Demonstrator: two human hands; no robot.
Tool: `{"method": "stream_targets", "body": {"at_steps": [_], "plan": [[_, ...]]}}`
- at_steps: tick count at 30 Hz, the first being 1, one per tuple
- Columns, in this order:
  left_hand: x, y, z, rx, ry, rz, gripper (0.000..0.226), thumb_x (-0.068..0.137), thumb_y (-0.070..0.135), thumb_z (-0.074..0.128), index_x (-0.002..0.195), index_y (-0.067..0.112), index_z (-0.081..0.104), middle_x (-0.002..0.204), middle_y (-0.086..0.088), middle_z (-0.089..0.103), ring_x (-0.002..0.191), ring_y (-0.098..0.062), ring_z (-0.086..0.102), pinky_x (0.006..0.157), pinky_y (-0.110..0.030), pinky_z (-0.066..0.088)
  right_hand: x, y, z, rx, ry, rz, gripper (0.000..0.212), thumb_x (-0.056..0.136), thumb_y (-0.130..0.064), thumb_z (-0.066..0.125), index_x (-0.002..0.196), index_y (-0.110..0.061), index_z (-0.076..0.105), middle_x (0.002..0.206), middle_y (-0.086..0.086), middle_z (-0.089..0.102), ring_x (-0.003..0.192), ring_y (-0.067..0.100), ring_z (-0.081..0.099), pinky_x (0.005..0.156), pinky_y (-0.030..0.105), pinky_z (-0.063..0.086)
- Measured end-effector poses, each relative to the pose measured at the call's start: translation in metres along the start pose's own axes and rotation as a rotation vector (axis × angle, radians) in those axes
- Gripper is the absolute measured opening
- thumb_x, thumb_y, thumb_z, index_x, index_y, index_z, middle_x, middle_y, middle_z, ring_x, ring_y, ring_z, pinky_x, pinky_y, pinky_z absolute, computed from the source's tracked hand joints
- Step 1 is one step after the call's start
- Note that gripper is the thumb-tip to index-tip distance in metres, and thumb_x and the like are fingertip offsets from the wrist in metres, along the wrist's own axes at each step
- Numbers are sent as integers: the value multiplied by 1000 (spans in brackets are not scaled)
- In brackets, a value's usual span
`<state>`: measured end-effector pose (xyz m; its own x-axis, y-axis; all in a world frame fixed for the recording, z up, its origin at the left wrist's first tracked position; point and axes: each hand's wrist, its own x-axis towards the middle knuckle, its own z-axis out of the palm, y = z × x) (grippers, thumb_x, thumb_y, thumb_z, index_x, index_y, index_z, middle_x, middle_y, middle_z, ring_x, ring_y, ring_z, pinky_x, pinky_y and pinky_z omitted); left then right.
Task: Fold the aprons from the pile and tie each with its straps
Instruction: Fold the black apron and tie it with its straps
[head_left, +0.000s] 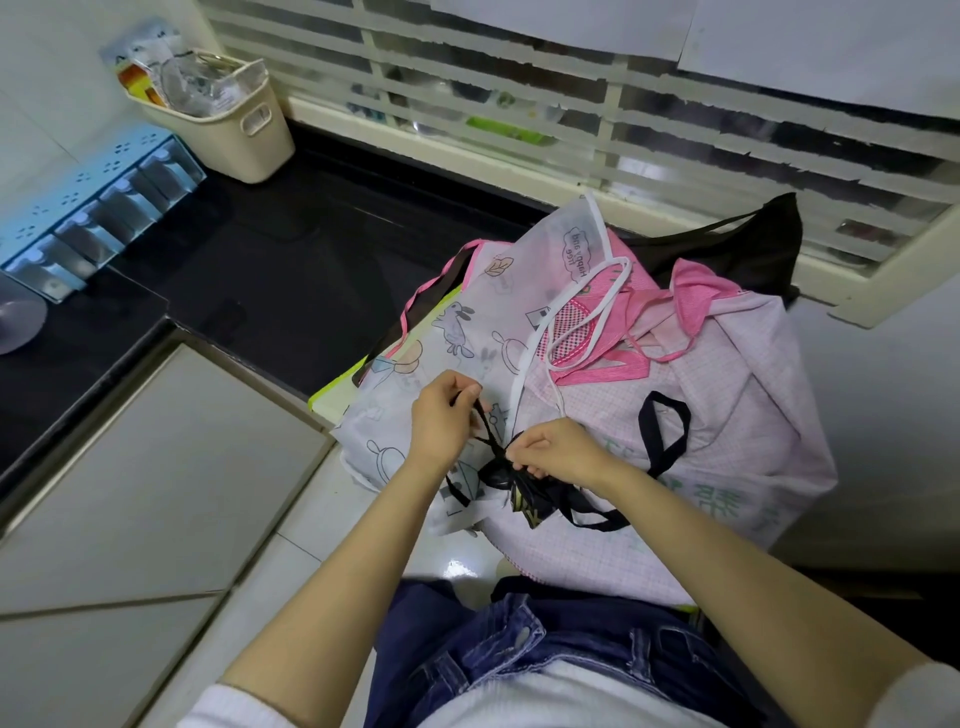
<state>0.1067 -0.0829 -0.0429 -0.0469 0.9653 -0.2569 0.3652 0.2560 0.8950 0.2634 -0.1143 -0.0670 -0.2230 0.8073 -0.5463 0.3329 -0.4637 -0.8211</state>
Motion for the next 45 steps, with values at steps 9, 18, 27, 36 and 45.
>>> {"method": "stream_targets", "body": {"at_steps": [9, 18, 27, 36, 45], "plan": [[0, 8, 27, 24, -157, 67, 14, 94, 1, 49, 83, 4, 57, 77, -21, 66, 57, -17, 62, 64, -30, 57, -2, 6, -4, 5, -137, 25, 12, 87, -7, 64, 97, -3, 69, 84, 3, 67, 76, 7, 62, 74, 14, 51], [-5, 19, 21, 206, -64, 205, 20, 91, 6, 54, 109, 13, 54, 114, 0, 52, 103, -17, 50, 86, -23, 38, -5, 6, 7, 131, -46, 71, 20, 93, -17, 57, 77, -9, 65, 76, 0, 63, 66, 2, 54, 59, 6, 44], [-34, -9, 6, 640, -155, 298, 13, 86, 21, 57, 95, 12, 54, 94, -3, 59, 91, -22, 50, 82, -35, 40, 0, 12, 7, 251, -58, 91, 20, 95, -18, 55, 78, -10, 63, 75, 1, 58, 68, 4, 50, 59, 9, 42], [-46, -23, 18, 416, -186, 196, 10, 84, 2, 63, 94, 2, 60, 87, -3, 66, 74, -10, 53, 63, -1, 35, -2, 14, 10, 193, -24, 61, 20, 94, -18, 56, 79, -10, 65, 80, 5, 62, 70, 4, 51, 64, 10, 43], [-53, -30, 21, 280, -77, 114, 14, 84, 3, 64, 75, 12, 62, 67, 11, 57, 64, 2, 52, 62, -3, 37, -8, 10, 15, 174, 85, -5, 12, 91, -11, 60, 81, -13, 54, 71, 2, 61, 66, 7, 56, 55, 6, 44]]}}
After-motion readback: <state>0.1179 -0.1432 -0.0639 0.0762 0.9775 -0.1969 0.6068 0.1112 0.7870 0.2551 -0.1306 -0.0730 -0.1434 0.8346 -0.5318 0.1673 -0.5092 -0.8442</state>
